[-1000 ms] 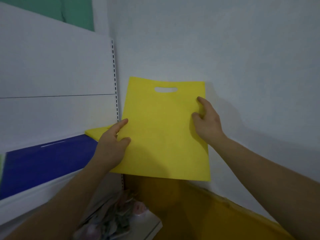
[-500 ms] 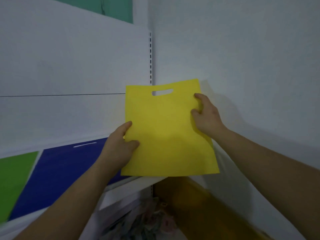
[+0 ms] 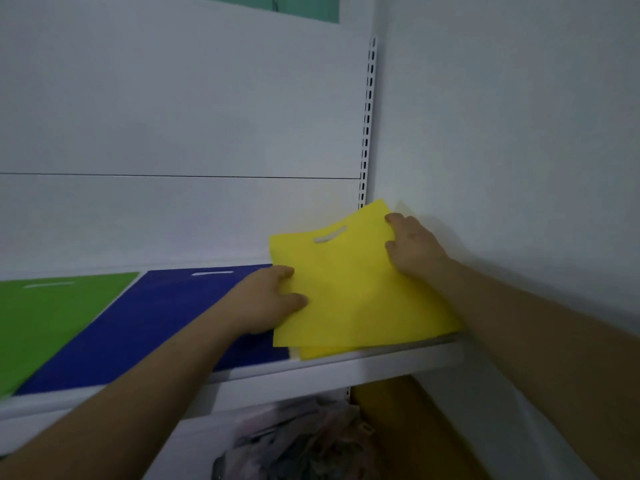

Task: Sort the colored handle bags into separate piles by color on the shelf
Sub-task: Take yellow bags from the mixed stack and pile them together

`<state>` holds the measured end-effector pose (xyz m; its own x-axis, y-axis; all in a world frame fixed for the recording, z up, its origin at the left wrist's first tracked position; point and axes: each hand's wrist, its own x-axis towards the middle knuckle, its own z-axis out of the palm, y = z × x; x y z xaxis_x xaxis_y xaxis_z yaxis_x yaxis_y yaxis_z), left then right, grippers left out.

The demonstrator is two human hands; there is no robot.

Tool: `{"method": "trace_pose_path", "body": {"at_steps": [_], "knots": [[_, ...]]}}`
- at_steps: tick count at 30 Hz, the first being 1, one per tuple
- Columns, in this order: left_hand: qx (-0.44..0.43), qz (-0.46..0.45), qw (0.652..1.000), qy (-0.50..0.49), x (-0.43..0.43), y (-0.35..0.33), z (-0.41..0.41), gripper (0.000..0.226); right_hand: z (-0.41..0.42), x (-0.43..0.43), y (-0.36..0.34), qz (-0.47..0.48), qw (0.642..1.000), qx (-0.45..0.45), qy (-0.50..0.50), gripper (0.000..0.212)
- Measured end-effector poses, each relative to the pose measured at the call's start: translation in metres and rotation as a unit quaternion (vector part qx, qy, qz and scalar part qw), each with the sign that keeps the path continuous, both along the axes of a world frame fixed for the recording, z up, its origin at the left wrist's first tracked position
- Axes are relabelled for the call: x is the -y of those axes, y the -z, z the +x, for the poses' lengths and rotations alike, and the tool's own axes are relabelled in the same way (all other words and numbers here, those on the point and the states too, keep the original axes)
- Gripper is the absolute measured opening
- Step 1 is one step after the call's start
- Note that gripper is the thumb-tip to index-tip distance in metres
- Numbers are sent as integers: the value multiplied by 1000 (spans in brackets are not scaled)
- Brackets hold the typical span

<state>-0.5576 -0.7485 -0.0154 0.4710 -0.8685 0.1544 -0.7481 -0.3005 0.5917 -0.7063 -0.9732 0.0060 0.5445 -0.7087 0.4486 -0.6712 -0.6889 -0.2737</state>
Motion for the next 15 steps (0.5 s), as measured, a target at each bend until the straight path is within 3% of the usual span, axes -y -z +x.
{"method": "trace_pose_path", "body": {"at_steps": [8, 11, 15], "knots": [[50, 110, 992, -43, 17, 10, -10, 66, 15, 20, 24, -1, 984, -172, 36, 44], [62, 116, 990, -47, 18, 13, -13, 66, 15, 23, 29, 9, 984, -175, 21, 47], [70, 102, 992, -30, 16, 10, -24, 63, 16, 17, 27, 91, 974, -202, -44, 59]]}}
